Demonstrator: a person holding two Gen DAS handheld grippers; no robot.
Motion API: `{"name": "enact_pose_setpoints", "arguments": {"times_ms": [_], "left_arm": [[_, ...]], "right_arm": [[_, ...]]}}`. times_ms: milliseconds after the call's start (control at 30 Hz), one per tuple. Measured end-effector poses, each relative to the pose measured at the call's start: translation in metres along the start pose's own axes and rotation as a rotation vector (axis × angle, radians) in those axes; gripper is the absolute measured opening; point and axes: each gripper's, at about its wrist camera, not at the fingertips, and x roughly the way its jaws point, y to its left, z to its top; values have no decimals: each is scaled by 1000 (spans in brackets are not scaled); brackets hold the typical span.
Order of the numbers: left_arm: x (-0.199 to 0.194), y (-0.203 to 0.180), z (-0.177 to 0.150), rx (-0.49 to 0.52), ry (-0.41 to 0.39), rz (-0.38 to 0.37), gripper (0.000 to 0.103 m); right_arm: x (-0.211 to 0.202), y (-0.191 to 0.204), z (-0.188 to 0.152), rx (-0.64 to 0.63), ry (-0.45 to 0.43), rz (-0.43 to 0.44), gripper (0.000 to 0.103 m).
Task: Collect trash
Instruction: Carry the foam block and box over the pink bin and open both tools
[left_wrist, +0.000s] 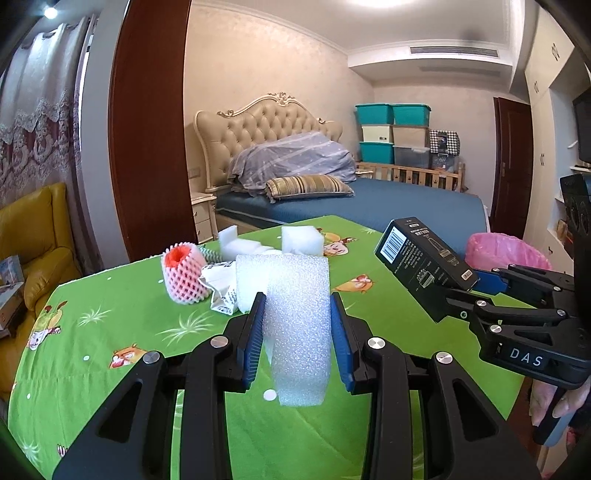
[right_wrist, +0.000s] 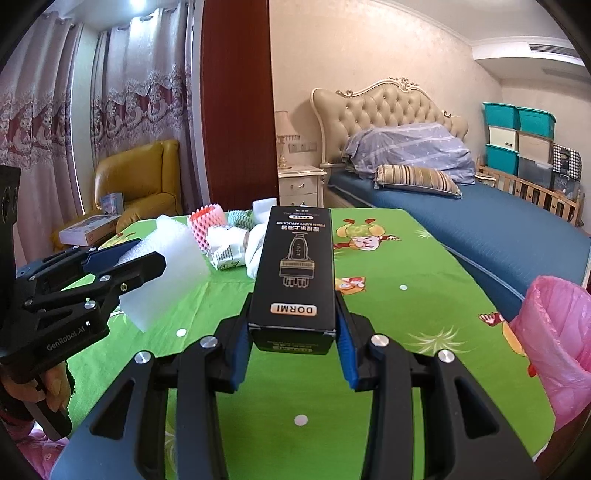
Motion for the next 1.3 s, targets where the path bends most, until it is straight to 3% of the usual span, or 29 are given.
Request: {"name": "enact_pose_setpoints", "arguments": {"times_ms": [500, 767, 1100, 1300], "left_arm": [[0, -26, 7, 48, -38, -25, 34], [10, -51, 15, 79, -41, -79, 34], [35, -112, 31, 153, -32, -195, 34], [55, -151, 41, 168, -7, -331, 34]], "right_arm": [[-19, -21, -2, 28, -52, -28, 39], [-34, -52, -7, 66, -73, -76, 39], [-64, -108, -20, 109, -100, -192, 39], [-90, -158, -32, 155, -109, -295, 39]]}}
